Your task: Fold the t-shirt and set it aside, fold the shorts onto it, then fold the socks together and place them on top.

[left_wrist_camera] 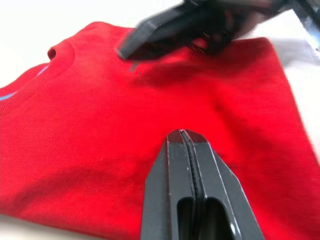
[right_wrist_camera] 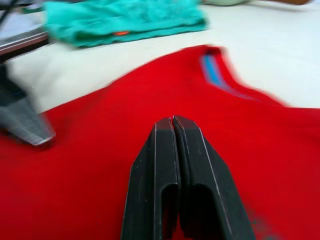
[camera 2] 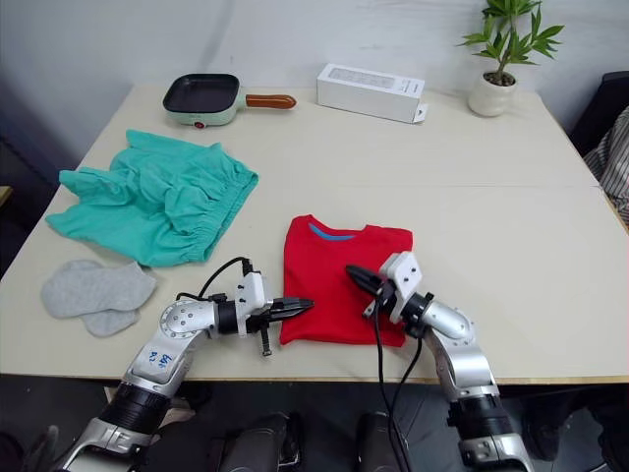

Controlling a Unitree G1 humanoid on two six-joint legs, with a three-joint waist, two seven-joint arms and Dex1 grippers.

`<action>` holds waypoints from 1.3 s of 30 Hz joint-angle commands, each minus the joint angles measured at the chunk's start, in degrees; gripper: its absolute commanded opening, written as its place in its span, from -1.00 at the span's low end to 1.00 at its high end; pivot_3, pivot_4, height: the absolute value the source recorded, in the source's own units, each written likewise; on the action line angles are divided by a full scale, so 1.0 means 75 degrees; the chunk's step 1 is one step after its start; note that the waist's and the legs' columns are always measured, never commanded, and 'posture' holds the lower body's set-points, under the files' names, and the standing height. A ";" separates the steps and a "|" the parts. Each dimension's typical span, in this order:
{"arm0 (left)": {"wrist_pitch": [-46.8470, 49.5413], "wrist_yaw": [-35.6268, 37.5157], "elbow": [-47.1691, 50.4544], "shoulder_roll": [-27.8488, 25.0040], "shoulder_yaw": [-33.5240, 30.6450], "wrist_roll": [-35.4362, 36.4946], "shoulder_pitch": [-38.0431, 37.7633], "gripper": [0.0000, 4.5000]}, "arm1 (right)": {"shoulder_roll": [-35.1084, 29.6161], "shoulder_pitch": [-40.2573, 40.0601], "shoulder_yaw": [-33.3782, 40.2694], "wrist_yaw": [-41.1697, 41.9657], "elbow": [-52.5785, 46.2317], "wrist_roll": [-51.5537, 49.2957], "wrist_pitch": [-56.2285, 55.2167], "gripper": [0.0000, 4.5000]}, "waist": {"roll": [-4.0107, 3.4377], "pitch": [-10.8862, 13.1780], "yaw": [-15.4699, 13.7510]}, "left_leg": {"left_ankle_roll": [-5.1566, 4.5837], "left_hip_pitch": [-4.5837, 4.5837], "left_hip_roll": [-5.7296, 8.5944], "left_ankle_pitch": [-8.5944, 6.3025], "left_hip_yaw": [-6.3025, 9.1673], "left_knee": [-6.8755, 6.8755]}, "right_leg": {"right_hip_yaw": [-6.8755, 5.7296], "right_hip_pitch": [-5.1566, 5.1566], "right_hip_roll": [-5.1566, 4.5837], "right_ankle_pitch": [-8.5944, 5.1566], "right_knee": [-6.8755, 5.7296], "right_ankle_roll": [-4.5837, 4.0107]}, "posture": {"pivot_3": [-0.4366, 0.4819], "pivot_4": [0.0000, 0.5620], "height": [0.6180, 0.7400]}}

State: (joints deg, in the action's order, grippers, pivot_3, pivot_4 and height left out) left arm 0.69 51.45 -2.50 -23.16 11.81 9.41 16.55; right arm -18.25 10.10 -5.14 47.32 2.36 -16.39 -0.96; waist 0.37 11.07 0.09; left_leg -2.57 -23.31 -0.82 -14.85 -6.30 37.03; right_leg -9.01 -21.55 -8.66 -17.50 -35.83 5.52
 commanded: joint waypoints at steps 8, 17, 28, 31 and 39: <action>0.0429 -0.0584 0.0101 -0.0090 0.0016 -0.0554 -0.0158 -1.00 | -0.0478 -0.0483 0.0963 -0.0528 0.0577 0.0149 -0.0714 -0.98 | 0.0000 0.0000 -0.0005 | 0.0019 0.0004 -0.0014 -0.0006 -0.0006 0.0002 | 0.0006 0.0000 0.0002 0.0000 0.0000 0.0000 | -0.05 -0.47 1.00; 0.1319 -0.0551 0.1119 0.0430 -0.0688 0.1096 0.0051 -1.00 | -0.0669 -0.0281 0.1450 -0.0251 -0.0614 -0.1083 0.0339 -0.98 | -0.0020 0.0012 0.0017 | 0.0014 0.0004 -0.0030 -0.0012 -0.0011 0.0002 | 0.0014 -0.0002 -0.0002 -0.0001 0.0004 -0.0002 | -0.05 -0.47 1.00; 0.1333 -0.0032 0.1152 -0.0426 0.0364 -0.0003 -0.0127 -1.00 | -0.0586 -0.1246 0.0330 0.0165 -0.0762 -0.0239 -0.0370 -0.98 | -0.0020 0.0013 -0.0020 | 0.0024 0.0004 -0.0030 -0.0017 -0.0025 0.0003 | 0.0011 -0.0003 0.0015 -0.0004 0.0015 -0.0007 | -0.05 -0.47 1.00; 0.1350 -0.0022 0.1077 -0.0618 0.0327 -0.0039 -0.0337 -1.00 | -0.0652 -0.1243 0.0732 0.0031 -0.0304 -0.0312 -0.0514 -0.98 | -0.0020 0.0013 -0.0011 | -0.0011 0.0008 -0.0032 -0.0041 -0.0031 0.0004 | 0.0018 0.0001 0.0009 -0.0004 0.0025 -0.0007 | -0.05 -0.47 1.00; 0.1458 0.0145 0.0986 -0.0484 -0.0155 0.0530 0.0097 -1.00 | -0.0803 -0.0020 0.0970 0.0246 -0.0392 -0.0835 0.0155 -0.98 | -0.0037 0.0023 0.0013 | -0.0007 0.0007 -0.0042 -0.0043 -0.0028 0.0005 | 0.0019 -0.0004 0.0006 -0.0003 0.0024 -0.0009 | -0.05 -0.47 1.00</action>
State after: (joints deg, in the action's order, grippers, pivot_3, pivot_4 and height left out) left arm 11.55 52.22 3.98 -27.47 12.31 11.10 15.58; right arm -24.37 8.18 2.61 48.15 2.16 -21.02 -0.71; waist 0.10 11.24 0.19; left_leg -2.61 -23.26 -1.16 -15.16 -6.52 37.07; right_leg -8.88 -21.58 -8.59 -17.52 -35.66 5.45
